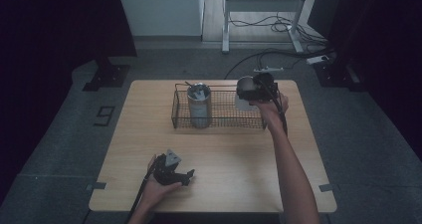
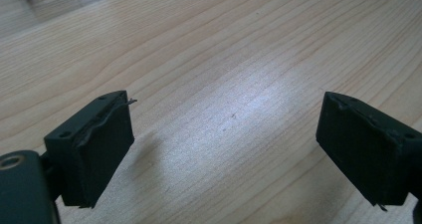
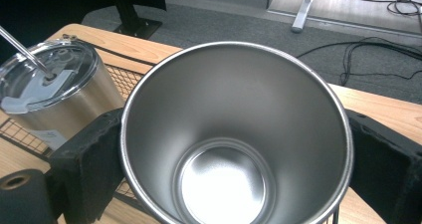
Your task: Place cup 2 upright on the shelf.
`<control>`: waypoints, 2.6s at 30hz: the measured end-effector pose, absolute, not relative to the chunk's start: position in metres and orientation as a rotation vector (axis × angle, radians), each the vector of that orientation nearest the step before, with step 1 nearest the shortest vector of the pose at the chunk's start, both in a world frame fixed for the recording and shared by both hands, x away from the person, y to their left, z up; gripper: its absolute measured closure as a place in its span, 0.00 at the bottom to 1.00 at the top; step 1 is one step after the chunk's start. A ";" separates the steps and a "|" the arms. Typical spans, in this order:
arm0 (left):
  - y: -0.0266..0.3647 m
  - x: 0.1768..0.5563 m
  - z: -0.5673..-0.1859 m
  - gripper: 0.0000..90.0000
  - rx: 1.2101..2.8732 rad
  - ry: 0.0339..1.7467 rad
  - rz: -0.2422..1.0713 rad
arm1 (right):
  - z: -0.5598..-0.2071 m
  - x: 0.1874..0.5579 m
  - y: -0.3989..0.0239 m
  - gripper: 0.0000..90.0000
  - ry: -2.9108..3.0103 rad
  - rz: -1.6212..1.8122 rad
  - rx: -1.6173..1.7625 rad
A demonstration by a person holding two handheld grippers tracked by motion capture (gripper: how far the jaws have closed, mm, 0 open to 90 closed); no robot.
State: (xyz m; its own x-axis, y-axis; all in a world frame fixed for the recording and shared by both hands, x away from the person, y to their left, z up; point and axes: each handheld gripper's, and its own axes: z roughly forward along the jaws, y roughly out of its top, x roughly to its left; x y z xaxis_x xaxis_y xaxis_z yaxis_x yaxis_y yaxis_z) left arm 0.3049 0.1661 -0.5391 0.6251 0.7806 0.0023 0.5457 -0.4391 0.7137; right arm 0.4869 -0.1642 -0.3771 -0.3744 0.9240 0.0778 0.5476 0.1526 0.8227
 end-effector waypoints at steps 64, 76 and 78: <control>0.165 0.304 -0.541 0.10 2.157 1.032 0.429 | -0.468 0.544 -0.139 0.06 2.173 0.871 1.392; 0.162 0.304 -0.542 0.10 2.165 1.028 0.424 | -0.469 0.537 -0.142 0.01 2.119 0.877 1.431; 0.162 0.304 -0.542 0.10 2.164 1.026 0.421 | -0.468 0.536 -0.144 0.01 2.109 0.913 1.442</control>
